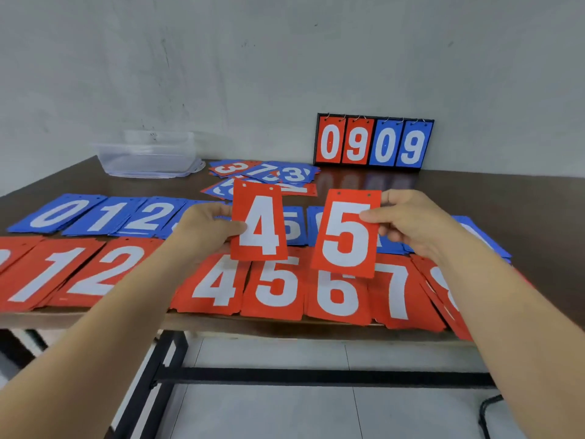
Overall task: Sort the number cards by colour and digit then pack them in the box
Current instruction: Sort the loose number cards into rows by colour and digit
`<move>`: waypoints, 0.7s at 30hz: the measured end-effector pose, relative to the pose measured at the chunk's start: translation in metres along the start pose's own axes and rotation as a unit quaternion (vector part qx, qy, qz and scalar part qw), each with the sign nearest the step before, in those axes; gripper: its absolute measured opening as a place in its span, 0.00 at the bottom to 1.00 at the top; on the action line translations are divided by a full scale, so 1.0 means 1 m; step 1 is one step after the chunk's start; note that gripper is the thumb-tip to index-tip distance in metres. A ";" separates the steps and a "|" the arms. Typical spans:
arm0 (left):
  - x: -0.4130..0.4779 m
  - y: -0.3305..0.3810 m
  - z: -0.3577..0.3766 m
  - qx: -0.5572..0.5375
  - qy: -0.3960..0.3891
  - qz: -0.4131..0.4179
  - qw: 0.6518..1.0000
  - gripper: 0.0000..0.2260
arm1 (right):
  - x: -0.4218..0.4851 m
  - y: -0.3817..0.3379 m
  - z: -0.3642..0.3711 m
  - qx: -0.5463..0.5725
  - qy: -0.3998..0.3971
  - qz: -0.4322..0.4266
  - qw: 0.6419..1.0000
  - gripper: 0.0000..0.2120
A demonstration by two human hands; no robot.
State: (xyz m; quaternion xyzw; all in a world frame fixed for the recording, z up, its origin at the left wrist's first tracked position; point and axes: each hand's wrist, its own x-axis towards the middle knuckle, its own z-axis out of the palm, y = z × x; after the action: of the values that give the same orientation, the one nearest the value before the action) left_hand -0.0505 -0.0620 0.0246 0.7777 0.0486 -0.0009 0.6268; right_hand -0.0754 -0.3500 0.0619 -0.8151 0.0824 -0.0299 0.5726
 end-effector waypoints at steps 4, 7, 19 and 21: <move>-0.021 -0.009 -0.015 0.067 0.053 0.002 0.996 0.11 | -0.020 0.012 0.019 0.023 -0.026 0.004 0.999 0.07; -0.034 -0.016 -0.029 0.107 0.075 -0.006 0.991 0.14 | -0.029 0.013 0.042 0.018 -0.054 0.007 0.998 0.08; -0.050 -0.050 -0.040 0.341 0.111 0.015 0.933 0.17 | -0.009 0.021 0.117 -0.248 0.027 -0.066 0.966 0.15; -0.049 -0.054 -0.038 0.401 0.119 0.026 0.908 0.17 | -0.011 0.026 0.123 -0.288 0.043 -0.073 0.954 0.16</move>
State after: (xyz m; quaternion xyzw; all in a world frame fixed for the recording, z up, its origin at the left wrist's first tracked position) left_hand -0.1061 -0.0171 -0.0164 0.9586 0.0986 0.0887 0.2518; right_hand -0.0716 -0.2427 -0.0041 -0.9470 0.0521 -0.0814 0.3062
